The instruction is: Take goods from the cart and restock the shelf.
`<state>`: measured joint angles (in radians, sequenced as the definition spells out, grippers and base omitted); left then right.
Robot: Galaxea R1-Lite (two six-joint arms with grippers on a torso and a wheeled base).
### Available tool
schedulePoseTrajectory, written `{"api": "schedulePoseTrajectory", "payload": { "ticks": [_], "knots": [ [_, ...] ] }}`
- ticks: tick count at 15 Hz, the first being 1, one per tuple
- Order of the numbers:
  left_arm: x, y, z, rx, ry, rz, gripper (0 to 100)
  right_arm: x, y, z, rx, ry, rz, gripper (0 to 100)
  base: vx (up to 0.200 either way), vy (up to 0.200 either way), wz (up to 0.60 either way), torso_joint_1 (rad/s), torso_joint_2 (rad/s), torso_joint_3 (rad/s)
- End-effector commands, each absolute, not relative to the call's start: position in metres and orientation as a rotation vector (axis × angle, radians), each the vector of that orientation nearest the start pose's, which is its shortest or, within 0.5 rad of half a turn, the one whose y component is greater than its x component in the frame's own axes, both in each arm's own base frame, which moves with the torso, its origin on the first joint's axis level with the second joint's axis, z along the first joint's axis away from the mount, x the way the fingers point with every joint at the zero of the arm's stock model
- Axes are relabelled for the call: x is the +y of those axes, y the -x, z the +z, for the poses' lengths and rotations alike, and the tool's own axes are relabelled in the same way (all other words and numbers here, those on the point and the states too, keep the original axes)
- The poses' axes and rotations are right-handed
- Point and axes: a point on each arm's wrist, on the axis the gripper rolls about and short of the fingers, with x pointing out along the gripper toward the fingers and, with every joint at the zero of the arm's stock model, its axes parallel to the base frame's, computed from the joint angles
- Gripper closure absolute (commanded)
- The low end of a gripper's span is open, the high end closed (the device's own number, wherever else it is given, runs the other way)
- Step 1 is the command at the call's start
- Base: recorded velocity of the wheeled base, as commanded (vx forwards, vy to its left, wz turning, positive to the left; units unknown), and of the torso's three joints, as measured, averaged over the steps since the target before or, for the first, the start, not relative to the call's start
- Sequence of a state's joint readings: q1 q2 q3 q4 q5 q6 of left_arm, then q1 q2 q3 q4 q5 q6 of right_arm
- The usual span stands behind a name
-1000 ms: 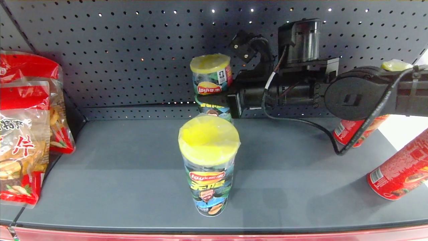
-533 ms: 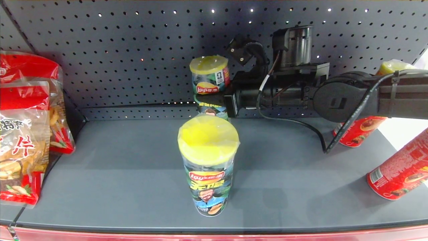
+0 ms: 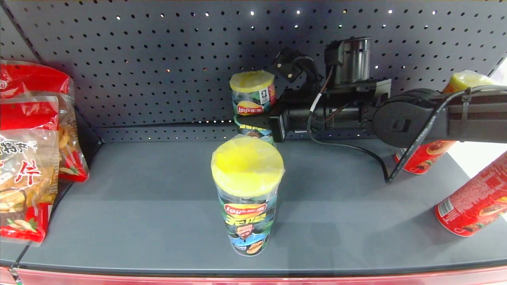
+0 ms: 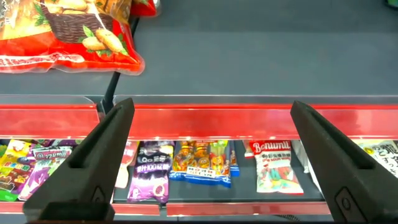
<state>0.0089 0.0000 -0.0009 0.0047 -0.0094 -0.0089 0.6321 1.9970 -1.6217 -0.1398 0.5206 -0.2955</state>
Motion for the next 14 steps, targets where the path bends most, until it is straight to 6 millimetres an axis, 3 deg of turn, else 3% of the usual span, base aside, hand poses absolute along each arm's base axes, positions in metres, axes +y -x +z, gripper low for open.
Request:
{"api": "schedulePoseTrajectory", "payload": {
  "ticks": [1,2,10,14],
  "knots": [
    [0.000,0.023,0.075,0.005,0.009,0.000,0,0.248,-0.326,0.252,0.098,0.275,1.169,100,0.000,0.000,0.00,0.000,0.00,0.000],
    [0.000,0.023,0.075,0.006,0.009,0.000,0,0.246,-0.327,0.248,0.112,0.275,1.165,0,0.000,0.000,0.00,0.000,0.00,0.000],
    [0.000,0.023,0.075,0.005,0.009,-0.002,0,0.238,-0.328,0.240,0.142,0.271,1.164,0,0.000,0.000,0.00,0.000,0.00,0.000],
    [0.000,0.023,0.075,0.005,0.009,0.000,0,0.222,-0.321,0.226,0.208,0.270,1.152,0,0.000,0.000,0.00,0.000,0.00,0.000]
  ]
}}
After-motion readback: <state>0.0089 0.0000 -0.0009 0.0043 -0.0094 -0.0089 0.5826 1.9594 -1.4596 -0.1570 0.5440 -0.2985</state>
